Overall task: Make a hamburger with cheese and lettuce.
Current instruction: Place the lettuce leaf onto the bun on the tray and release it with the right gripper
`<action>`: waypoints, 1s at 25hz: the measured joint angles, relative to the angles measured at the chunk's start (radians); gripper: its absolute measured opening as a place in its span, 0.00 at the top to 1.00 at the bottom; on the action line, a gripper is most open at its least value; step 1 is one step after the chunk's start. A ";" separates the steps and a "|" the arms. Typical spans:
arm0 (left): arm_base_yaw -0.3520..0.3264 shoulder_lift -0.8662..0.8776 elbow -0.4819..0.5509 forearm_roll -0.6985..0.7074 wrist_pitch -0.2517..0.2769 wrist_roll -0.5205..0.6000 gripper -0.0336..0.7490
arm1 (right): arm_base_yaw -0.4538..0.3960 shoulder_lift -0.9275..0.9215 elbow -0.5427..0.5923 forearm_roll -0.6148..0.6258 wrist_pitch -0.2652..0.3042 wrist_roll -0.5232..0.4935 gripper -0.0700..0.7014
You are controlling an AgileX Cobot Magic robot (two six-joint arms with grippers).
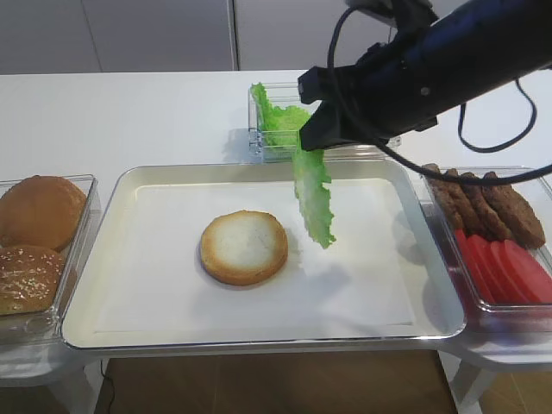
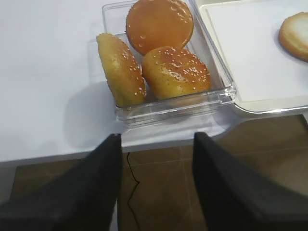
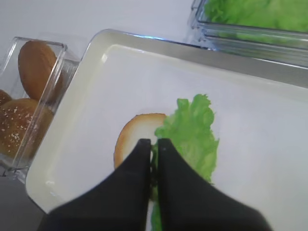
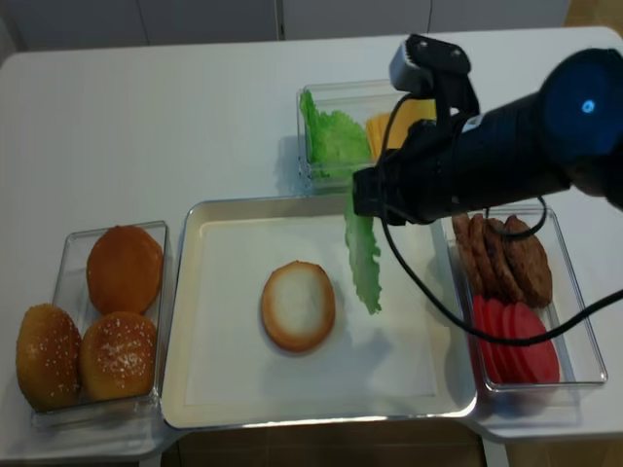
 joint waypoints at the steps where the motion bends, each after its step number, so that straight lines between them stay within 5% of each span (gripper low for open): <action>1: 0.000 0.000 0.000 0.000 0.000 0.000 0.50 | 0.007 0.012 0.000 0.014 -0.010 -0.010 0.85; 13: 0.000 0.000 0.000 0.000 0.000 0.000 0.50 | 0.026 0.079 0.000 0.103 -0.076 -0.099 0.85; 25: 0.000 0.000 0.000 0.000 0.000 0.000 0.50 | 0.026 0.097 0.000 0.120 -0.083 -0.111 0.85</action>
